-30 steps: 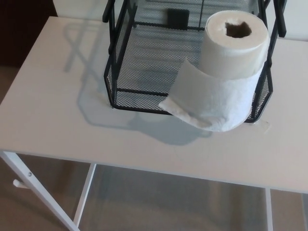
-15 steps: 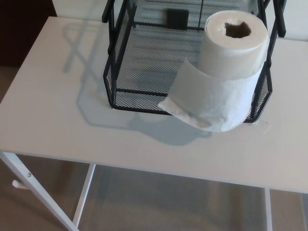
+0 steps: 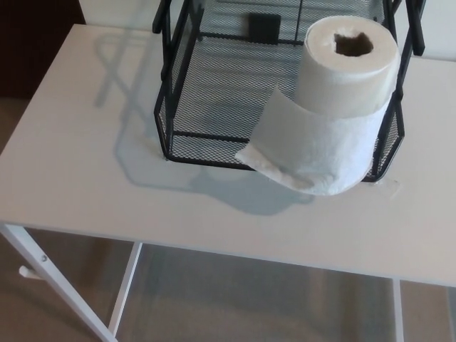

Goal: The robot walks towards a desk on which a file tray is kept in the middle and a toilet paper roll is kept on its right. The robot uses its right hand to hook on finger in the gap of the roll and grabs it, lifts it and places it on the tray.

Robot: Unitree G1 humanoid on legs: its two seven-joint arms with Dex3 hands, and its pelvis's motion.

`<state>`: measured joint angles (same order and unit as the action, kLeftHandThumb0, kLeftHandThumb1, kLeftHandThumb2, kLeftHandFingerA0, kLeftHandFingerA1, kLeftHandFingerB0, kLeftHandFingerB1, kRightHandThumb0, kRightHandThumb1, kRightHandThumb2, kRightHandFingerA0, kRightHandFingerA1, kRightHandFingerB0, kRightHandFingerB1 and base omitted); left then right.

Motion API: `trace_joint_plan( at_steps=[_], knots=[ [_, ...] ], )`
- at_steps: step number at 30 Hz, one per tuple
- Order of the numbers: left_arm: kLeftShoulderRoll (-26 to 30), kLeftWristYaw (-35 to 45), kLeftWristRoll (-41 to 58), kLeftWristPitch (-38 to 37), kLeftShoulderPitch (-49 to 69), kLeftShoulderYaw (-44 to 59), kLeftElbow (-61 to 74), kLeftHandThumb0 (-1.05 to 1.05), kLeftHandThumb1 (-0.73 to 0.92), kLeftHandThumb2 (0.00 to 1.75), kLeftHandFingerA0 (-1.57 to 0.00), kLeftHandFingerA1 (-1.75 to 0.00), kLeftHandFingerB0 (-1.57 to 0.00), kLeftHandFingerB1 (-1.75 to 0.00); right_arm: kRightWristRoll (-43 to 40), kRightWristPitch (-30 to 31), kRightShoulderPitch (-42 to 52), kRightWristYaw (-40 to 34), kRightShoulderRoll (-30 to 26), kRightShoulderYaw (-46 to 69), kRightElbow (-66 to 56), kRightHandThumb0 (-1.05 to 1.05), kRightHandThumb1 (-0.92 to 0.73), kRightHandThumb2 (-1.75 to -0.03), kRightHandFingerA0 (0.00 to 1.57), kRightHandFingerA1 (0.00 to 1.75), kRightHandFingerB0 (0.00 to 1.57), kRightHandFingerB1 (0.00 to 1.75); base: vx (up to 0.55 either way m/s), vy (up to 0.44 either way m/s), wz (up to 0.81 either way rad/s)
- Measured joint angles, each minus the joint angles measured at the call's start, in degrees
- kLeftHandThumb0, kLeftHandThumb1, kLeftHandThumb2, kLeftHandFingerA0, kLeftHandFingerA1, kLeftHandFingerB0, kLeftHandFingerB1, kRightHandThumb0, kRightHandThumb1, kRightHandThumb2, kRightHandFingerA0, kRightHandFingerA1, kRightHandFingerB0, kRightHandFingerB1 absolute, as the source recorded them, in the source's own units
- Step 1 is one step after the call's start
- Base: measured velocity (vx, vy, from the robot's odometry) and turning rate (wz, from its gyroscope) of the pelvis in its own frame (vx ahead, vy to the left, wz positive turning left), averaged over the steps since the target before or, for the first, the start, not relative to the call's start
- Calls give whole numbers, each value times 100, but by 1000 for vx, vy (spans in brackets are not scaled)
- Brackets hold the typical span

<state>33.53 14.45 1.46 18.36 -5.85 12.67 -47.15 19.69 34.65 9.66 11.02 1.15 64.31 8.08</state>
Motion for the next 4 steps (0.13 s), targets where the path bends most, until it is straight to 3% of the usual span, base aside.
trace_joint_plan(
  at_steps=[1,2,4],
  knots=[
    [-21,-68,-3,-35,6,51,24,-68,73,65,-55,-73,-41,-61,-41,34,2,-57,0,-13,-7,-29,-73,-126,36,81,10,62,0,0,0],
    [-59,-159,-5,-90,6,117,32,-64,69,62,-66,-73,-51,-63,-91,72,6,-118,0,-33,-12,-29,-73,-126,36,81,10,62,0,0,0],
    [-113,-268,-5,-160,10,189,36,-64,69,62,-66,-73,-51,-63,-157,116,15,-188,0,-59,-14,-29,-73,-126,36,81,10,62,0,0,0]
  ],
)
